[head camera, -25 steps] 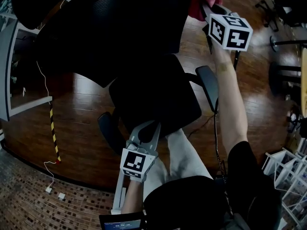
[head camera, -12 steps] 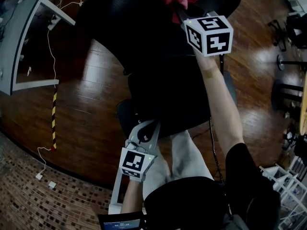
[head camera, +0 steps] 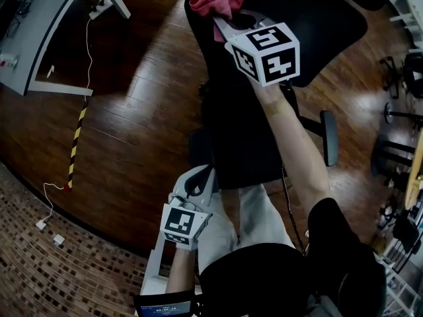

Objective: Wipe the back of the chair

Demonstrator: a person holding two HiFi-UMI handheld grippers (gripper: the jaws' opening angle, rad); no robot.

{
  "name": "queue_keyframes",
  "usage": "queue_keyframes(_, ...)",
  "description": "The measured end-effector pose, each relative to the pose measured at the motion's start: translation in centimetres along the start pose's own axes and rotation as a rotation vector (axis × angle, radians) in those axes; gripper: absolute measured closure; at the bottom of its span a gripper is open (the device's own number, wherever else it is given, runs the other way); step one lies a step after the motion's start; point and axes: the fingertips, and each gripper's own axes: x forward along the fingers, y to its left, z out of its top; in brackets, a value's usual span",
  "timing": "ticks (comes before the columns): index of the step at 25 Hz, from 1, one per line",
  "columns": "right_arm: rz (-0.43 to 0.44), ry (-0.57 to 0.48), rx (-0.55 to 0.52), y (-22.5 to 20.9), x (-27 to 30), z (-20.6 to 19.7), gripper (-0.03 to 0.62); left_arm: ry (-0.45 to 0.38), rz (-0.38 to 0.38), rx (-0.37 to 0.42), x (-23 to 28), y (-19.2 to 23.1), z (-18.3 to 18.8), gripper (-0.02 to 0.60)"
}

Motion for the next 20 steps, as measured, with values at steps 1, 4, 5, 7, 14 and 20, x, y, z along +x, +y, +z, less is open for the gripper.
queue_keyframes(1,0.017,-0.002,-0.005,1.0,0.4,0.5,0.546,-0.006,0.004,-0.003,-0.4,0.3,0.0,0.588)
queue_keyframes(4,0.064,-0.014,-0.013,3.4,1.5,1.8,0.546,-0.019,0.014,-0.010,-1.3,0.9,0.1,0.588)
queue_keyframes(5,0.075,-0.018,-0.018,4.0,1.8,2.2,0.546,-0.022,0.017,-0.012,-1.4,1.1,0.1,0.588)
queue_keyframes(7,0.084,-0.020,-0.030,4.6,2.2,2.5,0.546,-0.025,0.023,-0.013,-1.6,1.3,0.1,0.588)
queue_keyframes(14,0.068,-0.029,-0.013,3.2,1.5,2.4,0.546,-0.026,0.024,-0.014,-1.4,0.8,-0.1,0.588)
queue_keyframes(20,0.025,-0.035,-0.010,0.5,0.0,2.2,0.546,-0.014,0.015,-0.002,-0.5,-0.6,-0.1,0.588)
